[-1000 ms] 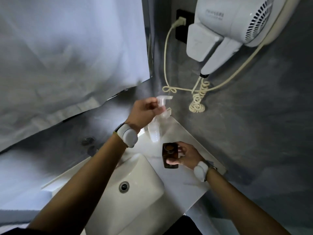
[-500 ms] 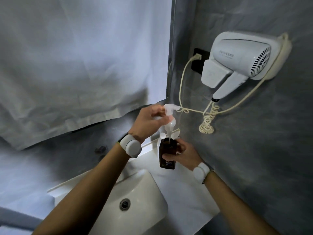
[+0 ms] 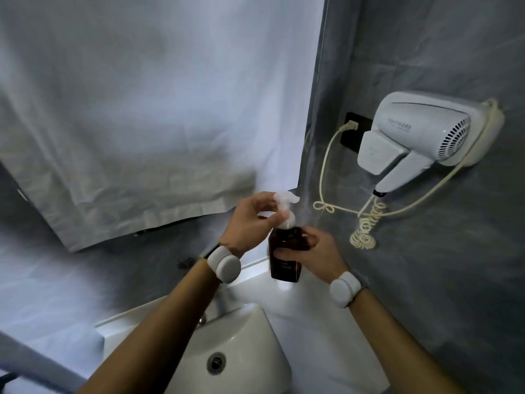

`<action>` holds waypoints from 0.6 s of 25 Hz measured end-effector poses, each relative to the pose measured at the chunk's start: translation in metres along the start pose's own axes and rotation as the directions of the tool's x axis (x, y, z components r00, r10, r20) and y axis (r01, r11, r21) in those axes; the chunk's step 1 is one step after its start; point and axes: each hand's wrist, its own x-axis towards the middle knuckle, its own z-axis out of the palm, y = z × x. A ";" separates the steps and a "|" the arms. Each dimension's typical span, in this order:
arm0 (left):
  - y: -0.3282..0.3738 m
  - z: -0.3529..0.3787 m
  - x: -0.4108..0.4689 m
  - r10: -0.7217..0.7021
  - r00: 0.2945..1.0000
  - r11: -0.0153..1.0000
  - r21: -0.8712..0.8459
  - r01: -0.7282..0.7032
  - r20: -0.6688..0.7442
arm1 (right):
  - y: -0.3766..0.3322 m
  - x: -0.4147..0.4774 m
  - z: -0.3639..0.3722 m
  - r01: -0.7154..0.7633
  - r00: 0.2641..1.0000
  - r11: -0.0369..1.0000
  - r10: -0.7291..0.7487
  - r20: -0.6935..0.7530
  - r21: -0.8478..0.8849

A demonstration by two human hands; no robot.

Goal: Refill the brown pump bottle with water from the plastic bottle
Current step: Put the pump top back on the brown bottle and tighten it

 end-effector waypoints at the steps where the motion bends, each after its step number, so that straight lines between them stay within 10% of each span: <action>1: 0.002 -0.002 -0.001 0.007 1.000 1.000 0.015 -0.007 -0.003 | -0.006 0.000 0.001 0.019 1.000 1.000 -0.019 0.003 -0.005; 10: 0.022 -0.008 -0.007 -0.081 0.995 0.980 -0.187 0.067 -0.066 | -0.045 0.000 0.014 0.098 0.995 0.992 -0.095 0.037 -0.085; 15: 0.037 -0.031 -0.011 -0.046 0.983 0.963 -0.253 0.090 0.176 | -0.064 -0.005 0.010 0.091 0.988 0.994 -0.082 0.128 -0.064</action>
